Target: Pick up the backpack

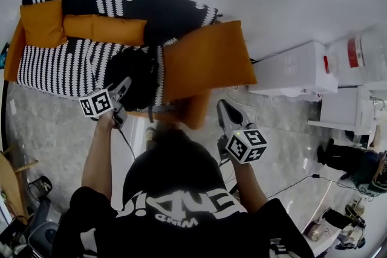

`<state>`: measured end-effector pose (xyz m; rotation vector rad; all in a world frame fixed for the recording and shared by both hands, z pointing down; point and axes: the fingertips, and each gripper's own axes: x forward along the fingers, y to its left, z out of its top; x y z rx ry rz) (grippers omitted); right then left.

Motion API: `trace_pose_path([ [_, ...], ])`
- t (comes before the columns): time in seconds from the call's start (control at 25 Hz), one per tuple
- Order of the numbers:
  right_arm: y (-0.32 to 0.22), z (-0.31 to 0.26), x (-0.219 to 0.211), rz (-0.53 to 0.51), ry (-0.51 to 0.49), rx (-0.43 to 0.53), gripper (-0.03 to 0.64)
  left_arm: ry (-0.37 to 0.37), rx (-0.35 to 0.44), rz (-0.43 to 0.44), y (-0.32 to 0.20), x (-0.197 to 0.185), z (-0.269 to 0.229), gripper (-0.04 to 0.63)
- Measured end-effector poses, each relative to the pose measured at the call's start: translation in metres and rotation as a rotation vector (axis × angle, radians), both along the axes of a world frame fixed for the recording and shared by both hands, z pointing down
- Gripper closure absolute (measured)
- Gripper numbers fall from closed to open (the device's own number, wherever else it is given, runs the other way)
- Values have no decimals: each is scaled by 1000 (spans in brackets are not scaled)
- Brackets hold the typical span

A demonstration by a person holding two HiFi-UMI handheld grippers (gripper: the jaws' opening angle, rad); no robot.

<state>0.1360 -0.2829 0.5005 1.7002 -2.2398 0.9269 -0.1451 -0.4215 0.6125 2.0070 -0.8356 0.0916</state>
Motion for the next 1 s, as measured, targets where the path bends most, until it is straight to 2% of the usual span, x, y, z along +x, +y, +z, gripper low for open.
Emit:
trace_pose_path([
  [0.16,-4,-2,2,-9,3,3,617,25,42,-36,3,-6,-32,583],
  [0.32,-10,-6,1,-19,-6,12,617,-11,122,-7,19,-3,-69,584],
  [0.52,-18,-12,-3,-59,-12,36,617,-12,171,-12,50,11,-106,588],
  [0.84,-17,-13,1,-129,-37,52,617,-43,175,-26,95,30,-121,589],
  [1.0,-20,-2,0,-204,-63,36,617,-60,182,-77,119,33,-134,589],
])
